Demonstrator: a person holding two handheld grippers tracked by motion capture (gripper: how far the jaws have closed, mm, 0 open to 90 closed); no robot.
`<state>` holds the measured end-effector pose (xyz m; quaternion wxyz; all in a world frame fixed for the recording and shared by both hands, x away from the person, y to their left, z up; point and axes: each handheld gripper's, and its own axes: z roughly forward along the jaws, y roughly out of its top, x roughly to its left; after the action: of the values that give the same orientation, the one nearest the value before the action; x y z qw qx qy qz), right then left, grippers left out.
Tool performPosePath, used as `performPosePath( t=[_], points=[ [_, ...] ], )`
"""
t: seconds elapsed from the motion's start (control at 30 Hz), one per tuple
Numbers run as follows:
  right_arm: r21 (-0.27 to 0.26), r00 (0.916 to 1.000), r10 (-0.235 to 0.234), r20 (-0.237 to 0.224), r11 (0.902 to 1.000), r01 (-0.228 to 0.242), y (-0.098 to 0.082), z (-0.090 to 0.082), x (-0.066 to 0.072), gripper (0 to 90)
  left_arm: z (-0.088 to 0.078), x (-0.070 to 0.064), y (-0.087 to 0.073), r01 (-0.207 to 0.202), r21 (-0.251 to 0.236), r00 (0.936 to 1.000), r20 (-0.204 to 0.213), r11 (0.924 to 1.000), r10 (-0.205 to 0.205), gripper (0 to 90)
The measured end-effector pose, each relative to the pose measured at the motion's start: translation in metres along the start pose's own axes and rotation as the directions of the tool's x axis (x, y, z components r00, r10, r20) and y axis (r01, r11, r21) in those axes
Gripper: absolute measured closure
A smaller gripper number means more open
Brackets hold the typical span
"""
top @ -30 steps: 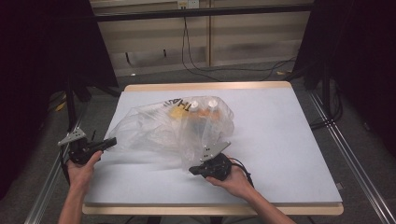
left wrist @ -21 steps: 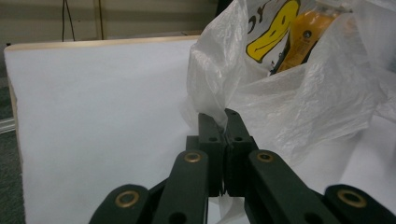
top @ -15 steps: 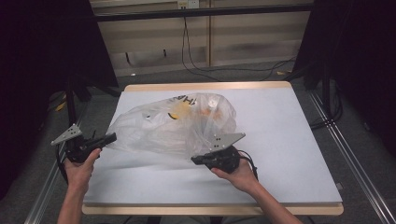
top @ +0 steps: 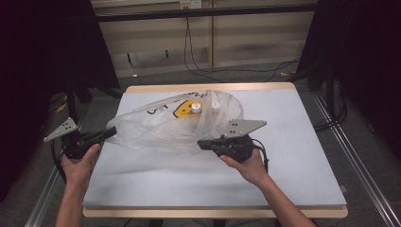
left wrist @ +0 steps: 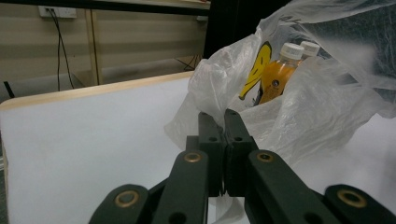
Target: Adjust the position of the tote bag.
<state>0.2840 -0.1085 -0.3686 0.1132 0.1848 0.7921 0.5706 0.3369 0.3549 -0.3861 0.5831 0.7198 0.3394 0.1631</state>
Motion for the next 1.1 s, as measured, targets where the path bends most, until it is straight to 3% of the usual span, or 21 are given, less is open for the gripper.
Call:
performPosePath(
  t=[0.07, 0.1, 0.17, 0.3, 0.5, 0.73, 1.1],
  points=[
    [-0.006, 0.9998, -0.015, 0.011, 0.9999, 0.015, 0.008, -0.003, -0.002, 90.0, 0.001, -0.003, 0.010, -0.023, 0.002, 0.9997, 0.002, 0.9997, 0.023, 88.6],
    [-0.015, 0.9997, -0.021, 0.016, 0.9997, 0.021, 0.013, -0.005, -0.004, 90.0, 0.001, -0.006, 0.013, -0.014, -0.006, 0.9999, 0.003, 0.9999, 0.014, 88.7],
    [-0.037, 0.9993, -0.025, 0.027, 0.9990, 0.026, 0.020, -0.009, -0.007, 90.0, 0.000, -0.007, 0.025, -0.054, -0.002, 0.9985, -0.003, 0.9985, 0.054, 88.6],
    [-0.074, 0.9987, -0.025, 0.044, 0.9969, 0.028, 0.031, -0.017, -0.012, 90.0, -0.004, -0.010, 0.044, -0.062, -0.021, 0.9978, -0.025, 0.9979, 0.061, 88.7],
    [-0.106, 0.9961, -0.042, 0.077, 0.9931, 0.050, 0.047, -0.030, -0.019, 90.0, -0.007, -0.014, 0.064, -0.107, -0.029, 0.9942, -0.010, 0.9938, 0.107, 88.7],
    [-0.163, 0.9932, -0.030, 0.112, 0.9854, 0.049, 0.067, -0.044, -0.029, 90.0, -0.001, -0.016, 0.086, -0.111, -0.026, 0.9937, -0.009, 0.9934, 0.111, 88.7],
    [-0.226, 0.9866, 0.003, 0.163, 0.9736, 0.035, 0.095, -0.067, -0.049, 90.0, 0.018, -0.011, 0.116, -0.083, -0.024, 0.9965, -0.011, 0.9963, 0.082, 88.7]
  ],
)
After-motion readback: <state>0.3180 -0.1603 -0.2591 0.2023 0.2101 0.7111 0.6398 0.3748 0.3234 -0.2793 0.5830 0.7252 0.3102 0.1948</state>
